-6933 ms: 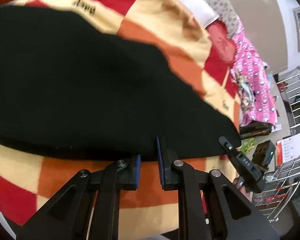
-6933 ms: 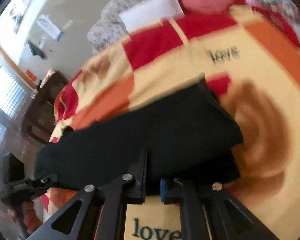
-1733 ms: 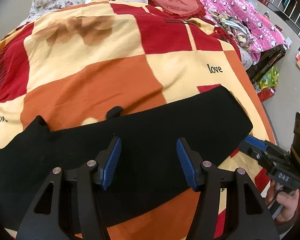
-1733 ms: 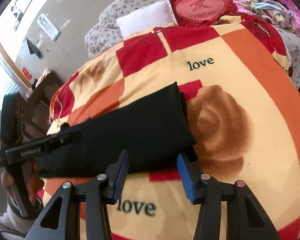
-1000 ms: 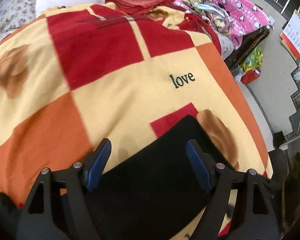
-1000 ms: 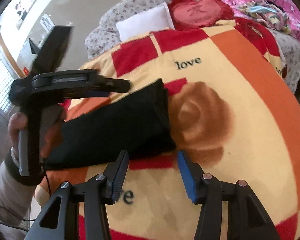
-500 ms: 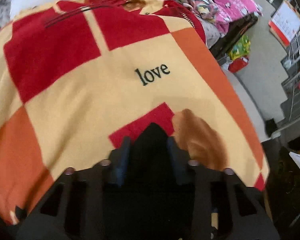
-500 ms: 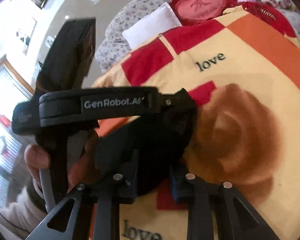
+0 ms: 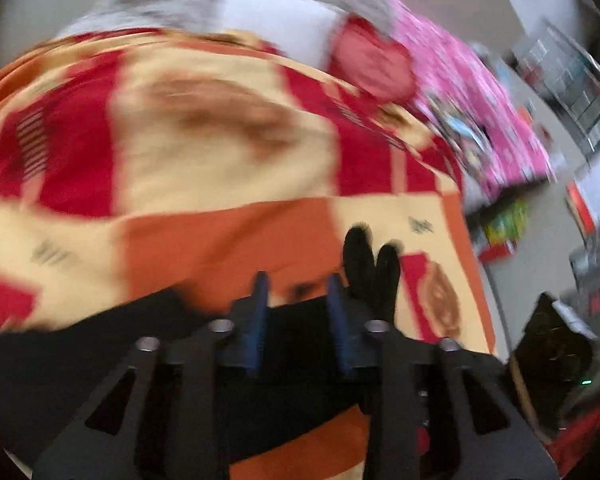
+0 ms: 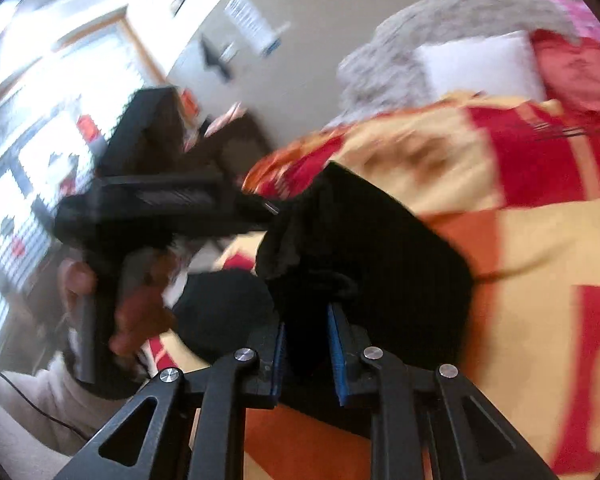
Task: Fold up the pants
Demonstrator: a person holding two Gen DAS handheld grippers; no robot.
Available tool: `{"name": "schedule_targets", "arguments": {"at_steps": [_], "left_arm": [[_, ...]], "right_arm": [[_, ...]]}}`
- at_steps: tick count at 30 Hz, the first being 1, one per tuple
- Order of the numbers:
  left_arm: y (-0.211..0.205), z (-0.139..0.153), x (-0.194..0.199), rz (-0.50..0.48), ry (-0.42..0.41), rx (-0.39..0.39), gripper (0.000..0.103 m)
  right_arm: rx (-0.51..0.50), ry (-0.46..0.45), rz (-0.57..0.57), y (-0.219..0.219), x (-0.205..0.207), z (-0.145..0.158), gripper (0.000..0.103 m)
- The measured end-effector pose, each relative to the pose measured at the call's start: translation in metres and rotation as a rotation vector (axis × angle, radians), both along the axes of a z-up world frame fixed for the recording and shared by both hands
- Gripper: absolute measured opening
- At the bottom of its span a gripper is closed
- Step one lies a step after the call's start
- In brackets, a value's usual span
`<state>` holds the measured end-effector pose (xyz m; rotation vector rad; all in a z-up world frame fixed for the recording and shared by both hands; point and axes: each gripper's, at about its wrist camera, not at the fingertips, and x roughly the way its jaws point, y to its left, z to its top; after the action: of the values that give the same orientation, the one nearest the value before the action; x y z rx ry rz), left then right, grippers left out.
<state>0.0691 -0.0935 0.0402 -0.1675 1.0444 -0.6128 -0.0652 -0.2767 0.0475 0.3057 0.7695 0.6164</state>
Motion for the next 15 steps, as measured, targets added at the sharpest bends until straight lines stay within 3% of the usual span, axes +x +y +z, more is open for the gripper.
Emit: {"name": "schedule_targets", "arguments": {"at_steps": [2,4,8,10,12,13,15], "left_arm": [[0.041,-0.008,-0.004,0.104,0.003,0.007,0.048],[0.063,-0.018,-0.009,0.157,0.026,0.008,0.048],[0.059,-0.03,-0.023,0.15,0.03,0.035,0.048],[0.049,-0.036,-0.028,0.117,0.042,0.044,0.048],[0.04,-0.043,-0.032,0.104,0.053,0.044,0.053],[0.032,-0.048,-0.035,0.102,0.06,0.059,0.053],[0.023,-0.058,-0.04,0.104,0.067,0.089,0.053]], "right_arm": [[-0.006,0.072,0.042,0.026,0.013,-0.027,0.02],[-0.009,0.154,0.108,0.049,0.022,-0.049,0.021],[0.044,0.127,0.204,0.043,0.002,-0.018,0.028],[-0.06,0.041,0.103,0.018,-0.007,0.005,0.029],[-0.123,0.013,-0.035,-0.003,-0.008,0.011,0.029],[-0.135,0.032,-0.114,-0.017,-0.003,0.008,0.029],[-0.156,0.087,-0.16,-0.027,0.008,-0.007,0.029]]}}
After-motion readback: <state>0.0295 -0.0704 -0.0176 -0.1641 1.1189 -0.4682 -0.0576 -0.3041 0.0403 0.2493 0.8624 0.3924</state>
